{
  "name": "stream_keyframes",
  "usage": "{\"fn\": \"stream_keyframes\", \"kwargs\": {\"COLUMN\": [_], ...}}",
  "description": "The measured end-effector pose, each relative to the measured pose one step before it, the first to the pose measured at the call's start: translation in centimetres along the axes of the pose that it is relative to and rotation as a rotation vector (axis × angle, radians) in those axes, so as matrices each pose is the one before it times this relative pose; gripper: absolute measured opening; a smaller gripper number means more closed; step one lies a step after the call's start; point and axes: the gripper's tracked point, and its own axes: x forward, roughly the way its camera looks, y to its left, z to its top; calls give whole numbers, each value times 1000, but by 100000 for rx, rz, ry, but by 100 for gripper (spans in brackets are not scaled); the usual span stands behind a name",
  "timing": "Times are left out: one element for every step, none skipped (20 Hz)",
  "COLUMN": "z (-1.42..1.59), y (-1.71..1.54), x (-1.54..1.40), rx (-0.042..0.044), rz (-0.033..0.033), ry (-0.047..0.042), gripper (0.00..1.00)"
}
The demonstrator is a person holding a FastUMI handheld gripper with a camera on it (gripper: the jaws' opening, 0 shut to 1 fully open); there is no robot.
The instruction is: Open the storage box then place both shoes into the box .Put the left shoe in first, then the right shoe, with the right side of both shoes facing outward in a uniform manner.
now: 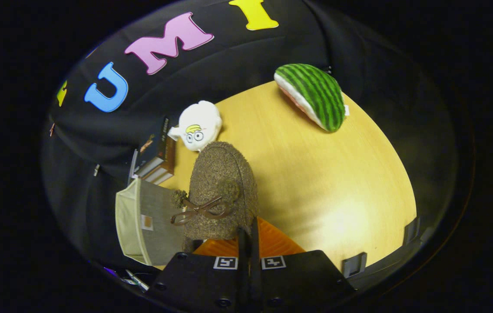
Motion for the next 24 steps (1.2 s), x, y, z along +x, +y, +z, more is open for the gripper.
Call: {"fn": "stream_keyframes", "kwargs": {"z": [190, 169, 171, -61, -249, -323, -405, -1607, -429, -578, -738, -635, -627, -741, -582, -747, -680, -670, -583, 530, -363, -121, -443, -183], "y": [2121, 1765, 1689, 1598, 1711, 1565, 1492, 1510, 1335, 1309, 1377, 1086, 931, 729, 547, 358, 251, 72, 37, -163, -24, -128, -152, -81], "x": [-490, -302, -270, -209, 129, 243, 344, 364, 491, 520, 210, 315, 620, 757, 787, 697, 792, 432, 488, 1054, 460, 105, 299, 255], "rx": [546, -121, -783, -909, -620, 334, 1116, 1775, 1837, 1098, 214, -738, -1178, -1007, -869, -799, -1221, -1205, -1370, -1362, -1558, -1050, -565, -263], "rz": [2562, 1528, 1061, 1057, 1135, 1315, 1641, 1302, 1219, 1695, 1719, 1267, 323, -335, -665, -1220, -1565, -1941, -1668, -1416, -1408, -1254, -1632, -1123], "ry": [-955, -1369, -1487, -1142, -461, -155, -344, -4, -88, 556, 951, 642, 475, 595, 692, 897, 1103, 1305, 1277, 857, 732, 524, 459, 321], "gripper": [5, 5, 5, 5, 5, 5, 5, 5, 5, 5, 5, 5, 5, 5, 5, 5, 5, 5, 5, 5, 6, 5, 7, 7]}}
